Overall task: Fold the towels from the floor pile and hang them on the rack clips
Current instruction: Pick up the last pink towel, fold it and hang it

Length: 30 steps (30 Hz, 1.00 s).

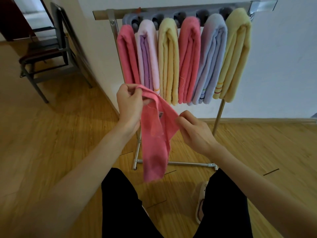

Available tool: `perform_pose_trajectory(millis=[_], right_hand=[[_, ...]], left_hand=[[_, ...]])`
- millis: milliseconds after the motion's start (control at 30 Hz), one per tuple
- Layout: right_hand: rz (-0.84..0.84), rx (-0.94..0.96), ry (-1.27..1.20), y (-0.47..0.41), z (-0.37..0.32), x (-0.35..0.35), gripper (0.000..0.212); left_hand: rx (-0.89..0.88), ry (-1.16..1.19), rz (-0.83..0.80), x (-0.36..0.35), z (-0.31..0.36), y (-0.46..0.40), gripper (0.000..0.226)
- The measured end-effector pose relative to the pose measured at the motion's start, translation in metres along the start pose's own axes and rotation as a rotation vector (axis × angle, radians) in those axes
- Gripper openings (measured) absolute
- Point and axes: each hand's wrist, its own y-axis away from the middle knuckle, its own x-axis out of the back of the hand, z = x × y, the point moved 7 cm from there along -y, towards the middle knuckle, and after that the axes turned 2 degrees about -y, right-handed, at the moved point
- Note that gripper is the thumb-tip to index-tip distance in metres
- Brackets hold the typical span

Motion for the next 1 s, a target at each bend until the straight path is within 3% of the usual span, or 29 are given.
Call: perform_pose_trajectory(millis=[267, 467, 733, 1000], right_hand=[[-0.112, -0.146, -0.375, -0.002, 0.007, -0.020, 0.019], [-0.042, -0.303, -0.592, -0.001, 0.008, -0.020, 0.014], [0.118, -0.437, -0.596, -0.009, 0.046, 0.019, 0.008], [0.121, -0.405, -0.476, -0.047, 0.064, 0.058, 0.007]], left_hand=[[-0.027, 0.085, -0.027, -0.007, 0.013, 0.006, 0.007], [-0.024, 0.104, -0.008, -0.007, 0.015, 0.005, 0.011], [-0.024, -0.001, -0.021, 0.008, 0.013, -0.007, 0.010], [-0.082, -0.410, -0.188, 0.014, 0.034, -0.025, 0.009]])
